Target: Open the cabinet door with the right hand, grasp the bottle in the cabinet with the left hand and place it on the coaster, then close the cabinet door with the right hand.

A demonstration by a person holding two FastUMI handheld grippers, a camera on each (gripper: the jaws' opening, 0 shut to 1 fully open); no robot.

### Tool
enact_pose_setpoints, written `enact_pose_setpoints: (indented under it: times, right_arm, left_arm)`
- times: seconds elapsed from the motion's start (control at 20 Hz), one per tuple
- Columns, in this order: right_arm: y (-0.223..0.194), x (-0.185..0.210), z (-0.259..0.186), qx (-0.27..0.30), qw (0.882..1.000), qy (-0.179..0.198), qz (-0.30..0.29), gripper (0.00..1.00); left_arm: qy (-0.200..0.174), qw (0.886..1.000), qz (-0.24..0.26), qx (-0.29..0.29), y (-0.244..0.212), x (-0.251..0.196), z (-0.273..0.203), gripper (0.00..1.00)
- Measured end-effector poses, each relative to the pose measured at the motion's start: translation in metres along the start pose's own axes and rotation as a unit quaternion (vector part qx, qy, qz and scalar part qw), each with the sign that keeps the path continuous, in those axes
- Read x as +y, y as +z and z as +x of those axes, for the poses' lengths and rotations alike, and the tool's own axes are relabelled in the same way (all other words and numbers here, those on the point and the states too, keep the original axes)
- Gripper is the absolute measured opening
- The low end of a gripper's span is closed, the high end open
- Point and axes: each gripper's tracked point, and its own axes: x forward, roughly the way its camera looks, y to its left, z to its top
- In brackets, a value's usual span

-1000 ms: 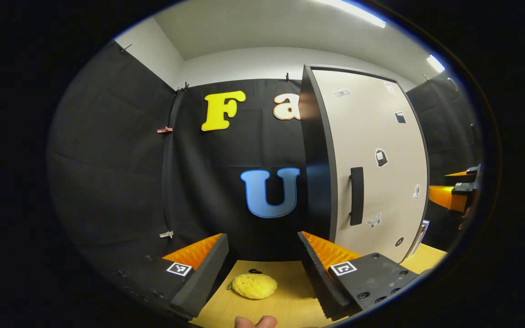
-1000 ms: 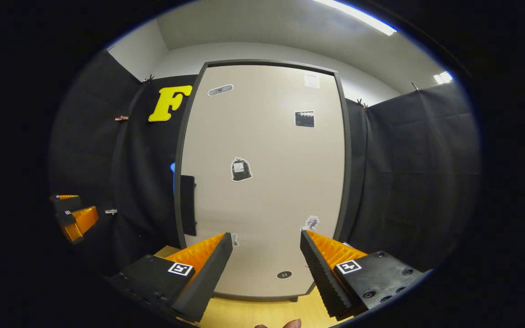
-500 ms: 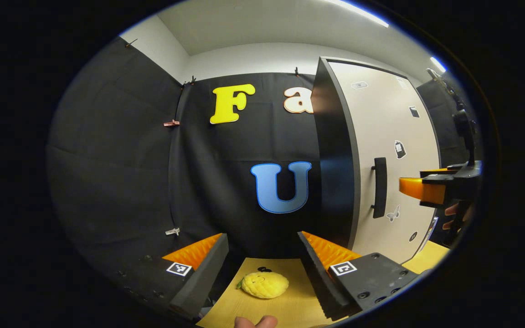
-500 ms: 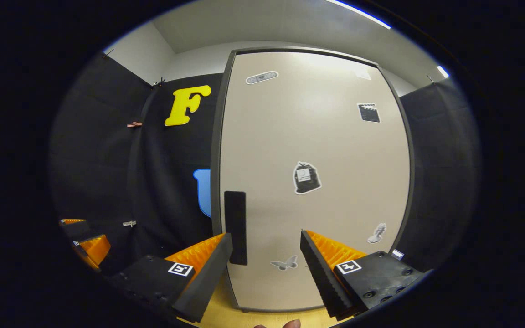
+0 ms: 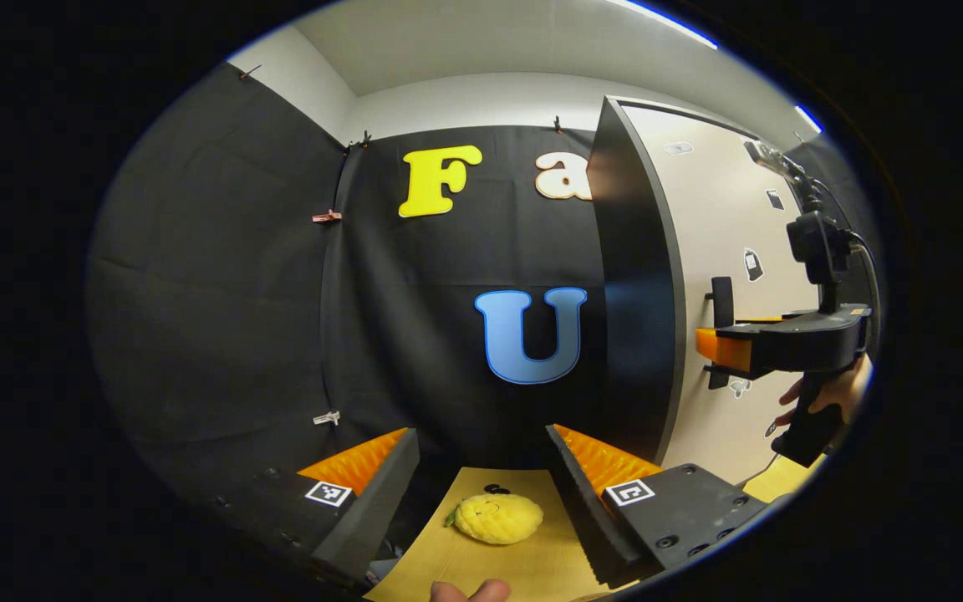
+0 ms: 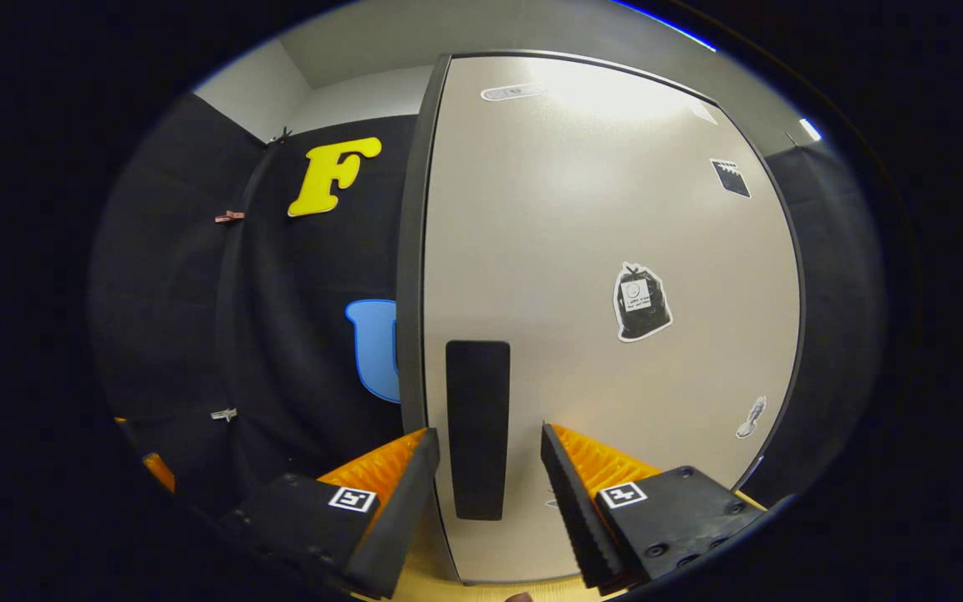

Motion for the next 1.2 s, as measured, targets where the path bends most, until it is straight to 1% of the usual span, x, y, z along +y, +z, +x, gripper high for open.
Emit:
enact_pose_setpoints:
  times: [0.05, 0.1, 0.15, 0.2, 0.25, 0.3, 0.4, 0.5, 0.6, 0.75, 0.9, 1.2]
  right_arm:
    - [-0.002, 0.001, 0.003, 0.001, 1.000, -0.003, 0.004, 0.75]
    - [-0.003, 0.001, 0.002, -0.001, 1.000, -0.011, 0.009, 0.59]
    - [0.002, 0.005, 0.002, -0.016, 1.000, -0.006, 0.014, 0.55]
    - [0.001, 0.007, 0.009, -0.017, 1.000, -0.006, 0.010, 0.52]
    - [-0.003, 0.007, 0.006, -0.013, 1.000, -0.013, 0.002, 0.52]
    - [-0.007, 0.005, 0.007, -0.009, 1.000, -0.029, -0.005, 0.51]
    - [-0.005, 0.002, 0.007, -0.013, 1.000, -0.027, 0.005, 0.33]
    - [-0.004, 0.002, 0.006, -0.011, 1.000, -0.009, 0.006, 0.20]
    - [-0.004, 0.004, 0.001, -0.001, 1.000, -0.002, 0.009, 0.20]
    - [-0.003, 0.005, -0.010, -0.001, 1.000, 0.011, 0.006, 0.20]
    - [0.002, 0.007, -0.026, 0.000, 1.000, 0.027, 0.007, 0.20]
    - [0.008, 0.005, -0.058, 0.003, 0.997, 0.074, 0.006, 0.20]
  left_arm:
    - [0.003, 1.000, 0.001, 0.001, -0.002, 0.003, -0.002, 0.95]
    - [0.005, 1.000, 0.002, 0.002, -0.003, 0.005, -0.003, 0.95]
    - [0.008, 1.000, 0.004, 0.002, -0.005, 0.006, -0.004, 0.95]
    - [0.011, 1.000, 0.004, 0.004, -0.005, 0.008, -0.005, 0.95]
    - [0.013, 1.000, 0.002, 0.005, -0.006, 0.009, -0.007, 0.95]
    - [0.014, 1.000, -0.003, 0.007, -0.007, 0.011, -0.010, 0.95]
    - [0.018, 1.000, -0.004, 0.006, -0.007, 0.012, -0.018, 0.95]
    - [0.020, 1.000, -0.002, 0.006, -0.007, 0.013, -0.025, 0.95]
    - [0.021, 1.000, -0.003, 0.006, -0.005, 0.014, -0.032, 0.95]
    - [0.024, 1.000, -0.001, 0.004, -0.002, 0.016, -0.037, 0.95]
    - [0.026, 1.000, 0.008, 0.000, 0.003, 0.011, -0.055, 0.95]
    - [0.024, 1.000, 0.008, -0.005, 0.009, -0.001, -0.082, 0.94]
